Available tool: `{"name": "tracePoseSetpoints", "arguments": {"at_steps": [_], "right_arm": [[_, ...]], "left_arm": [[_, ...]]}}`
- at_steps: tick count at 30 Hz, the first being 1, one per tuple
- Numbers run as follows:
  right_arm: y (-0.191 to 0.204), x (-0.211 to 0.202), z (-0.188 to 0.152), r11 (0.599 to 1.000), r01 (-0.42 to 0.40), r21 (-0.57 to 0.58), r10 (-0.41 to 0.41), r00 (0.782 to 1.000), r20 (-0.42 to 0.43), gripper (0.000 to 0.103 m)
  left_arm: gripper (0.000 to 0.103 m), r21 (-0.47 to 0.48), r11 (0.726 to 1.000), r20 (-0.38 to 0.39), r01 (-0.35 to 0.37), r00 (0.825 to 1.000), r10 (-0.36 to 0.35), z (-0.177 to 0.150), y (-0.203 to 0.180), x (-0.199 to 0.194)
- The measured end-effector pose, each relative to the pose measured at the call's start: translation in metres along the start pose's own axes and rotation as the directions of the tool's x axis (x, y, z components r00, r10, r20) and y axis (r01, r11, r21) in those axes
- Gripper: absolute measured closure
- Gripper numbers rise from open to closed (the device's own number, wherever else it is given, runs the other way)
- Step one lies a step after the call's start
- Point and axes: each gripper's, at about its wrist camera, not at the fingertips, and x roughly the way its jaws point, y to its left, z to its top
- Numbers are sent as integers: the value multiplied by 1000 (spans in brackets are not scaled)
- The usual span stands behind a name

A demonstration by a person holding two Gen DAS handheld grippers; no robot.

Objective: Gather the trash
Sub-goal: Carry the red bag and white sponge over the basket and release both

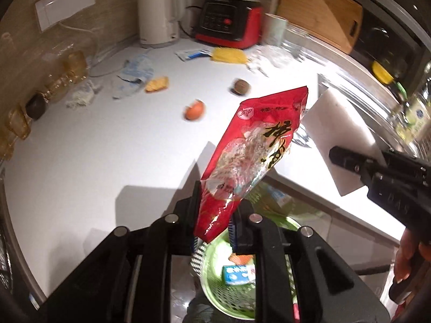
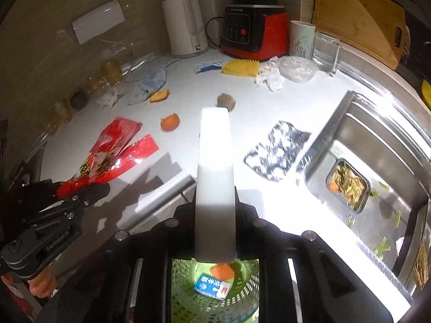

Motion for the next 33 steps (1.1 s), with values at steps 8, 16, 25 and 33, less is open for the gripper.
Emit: {"name": "tracePoseSetpoints", "arguments": {"at_steps": [8,16,25,33], "right_arm": [[-34,-14,-83,1000,-19,14,20,996,-87,83],[-46,-18,-123,999,-43,6,43,989,-139,83],[-42,-10,-137,996,-80,-37,73,984,-165,83],[-37,-8,-135,994,-99,-52,89,982,-165,83]], "left_arm": [[84,3,1000,-118,10,993,-10,-71,-67,20],[84,-36,999,-226,-6,974,-2,-124,-85,62],[52,-33,998,-227,-54,973,45,-134,-83,83],[44,-36,998,-200,-54,979,46,-128,-79,63]]}}
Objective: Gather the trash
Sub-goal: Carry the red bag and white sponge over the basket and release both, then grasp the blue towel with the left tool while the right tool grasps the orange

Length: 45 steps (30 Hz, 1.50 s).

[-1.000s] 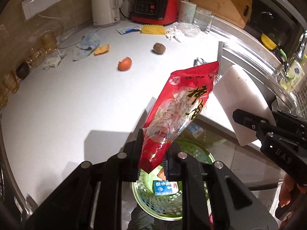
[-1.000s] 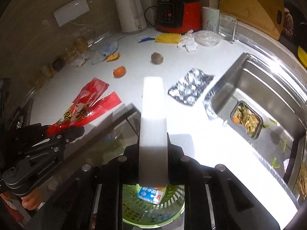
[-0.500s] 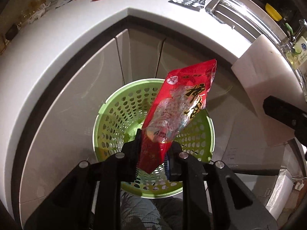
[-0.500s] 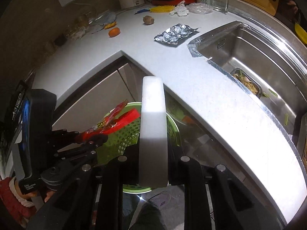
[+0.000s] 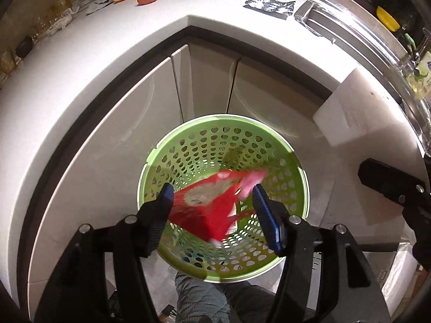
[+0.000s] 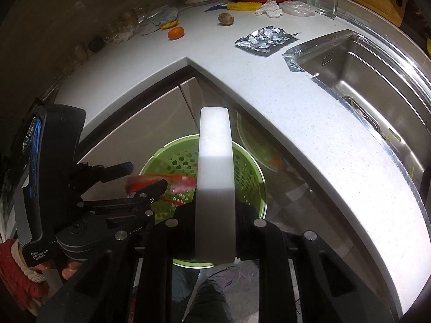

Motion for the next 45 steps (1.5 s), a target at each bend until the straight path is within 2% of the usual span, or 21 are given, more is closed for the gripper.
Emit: {"name": "tracePoseSetpoints", "arguments": {"at_steps": [3,7,9,12,18,20,22,25,30,37,41,45], "right_arm": [[0,0,1,1000,0,-2,0,1000,3,82],[1,1,1,1000,-6,-10,6,1000,0,82],[3,3,0,1000,-12,-19,12,1000,-5,82],[7,7,-3,999,-24,-31,24,1000,-11,82],[12,15,-8,998,-47,-43,47,999,-11,82],[13,20,-8,998,-39,-39,39,999,-20,75],[12,22,-7,999,-34,-28,34,999,-27,44],[14,19,-5,999,-32,-21,32,999,-15,27],[11,-3,5,1000,-16,-5,16,999,50,17],[1,-41,22,999,12,36,-17,990,142,11],[1,-54,36,999,22,43,-30,983,182,9],[1,-55,50,997,36,64,-48,979,201,9]], "left_arm": [[38,-5,1000,15,-4,1000,4,-5,1,-14],[36,-1,1000,34,-9,999,9,-1,1,-33],[30,5,1000,48,-17,999,17,0,3,-43],[25,14,999,75,-29,997,28,1,4,-59],[20,19,998,109,-54,993,52,2,6,-83],[18,16,998,113,-65,992,62,3,7,-89],[16,8,997,117,-72,991,71,3,10,-94],[15,-2,997,120,-79,990,79,2,13,-100],[13,-21,995,135,-94,986,96,3,17,-109],[13,-66,994,192,-92,976,104,11,25,-127],[12,-77,993,211,-89,972,104,25,33,-130],[12,-71,994,237,-83,967,98,54,42,-122]]}}
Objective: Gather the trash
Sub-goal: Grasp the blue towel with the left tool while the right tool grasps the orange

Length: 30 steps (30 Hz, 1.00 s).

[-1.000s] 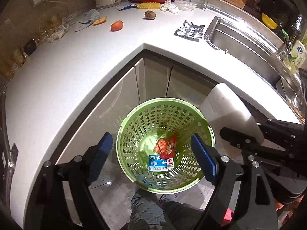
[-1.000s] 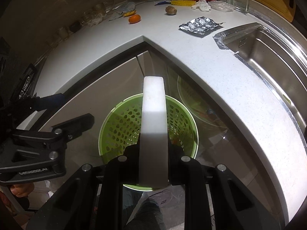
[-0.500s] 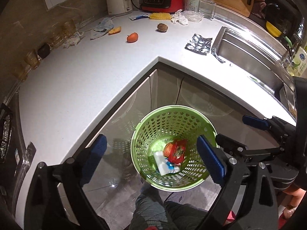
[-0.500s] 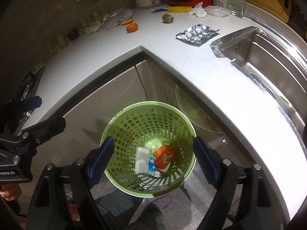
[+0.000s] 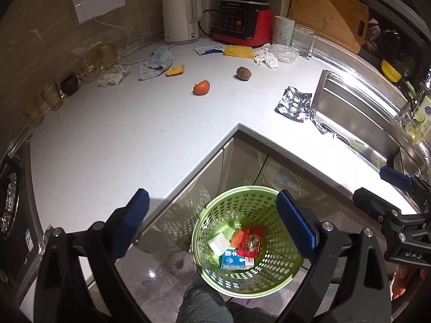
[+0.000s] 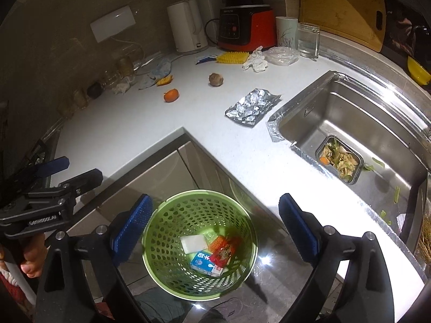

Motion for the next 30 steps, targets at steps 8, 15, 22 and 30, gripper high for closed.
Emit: {"name": "tracePoseSetpoints", "arguments": {"at_steps": [8,15,22,30], "right_arm": [[-11,29,46,993,64,94,-66,998,15,9],[-13,73,95,980,115,161,-118,993,7,9],[20,130,157,990,94,106,-95,995,3,9],[80,203,198,1000,28,-6,-28,999,-33,9]], "left_arm": [[12,56,998,23,33,999,-35,74,13,71],[16,81,995,-20,62,998,-61,136,25,149],[16,7,998,-13,57,998,-57,199,79,196],[16,-28,1000,-22,9,1000,-10,258,134,251]]}}
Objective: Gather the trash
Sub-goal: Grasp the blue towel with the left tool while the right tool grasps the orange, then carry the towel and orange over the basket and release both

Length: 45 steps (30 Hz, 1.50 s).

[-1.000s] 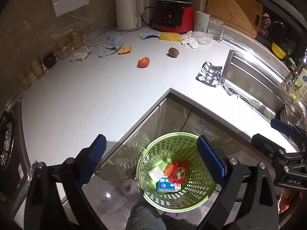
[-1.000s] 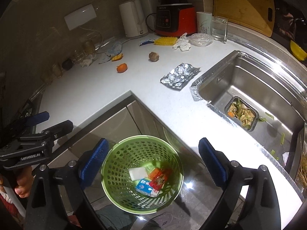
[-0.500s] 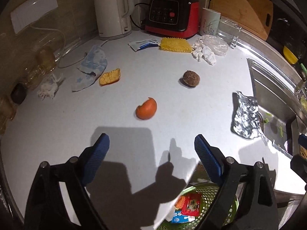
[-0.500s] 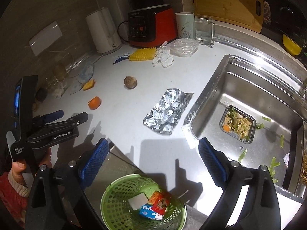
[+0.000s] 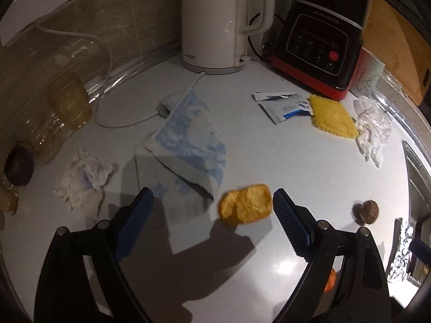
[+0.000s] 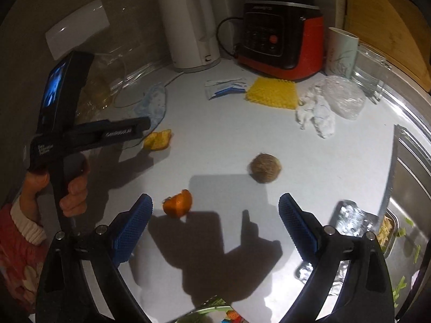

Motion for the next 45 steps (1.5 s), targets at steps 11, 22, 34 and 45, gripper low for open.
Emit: {"name": "tracePoseSetpoints", "arguments": {"at_steps": [11,22,34,45], "right_arm": [[28,50,0,999,-12,-31,10,997,-73,17],[17,48,-2,1000,-12,-9,11,997,-82,25],[26,66,-14,999,-46,-25,43,992,-123,47],[24,36,-24,996,-83,-36,80,994,-71,74]], "left_arm": [[35,-27,999,-106,-17,994,15,35,18,67],[90,-9,1000,-77,6,997,-7,44,28,64],[91,-23,999,67,49,997,-48,19,47,-50],[91,70,994,70,79,994,-84,-48,23,-119]]}}
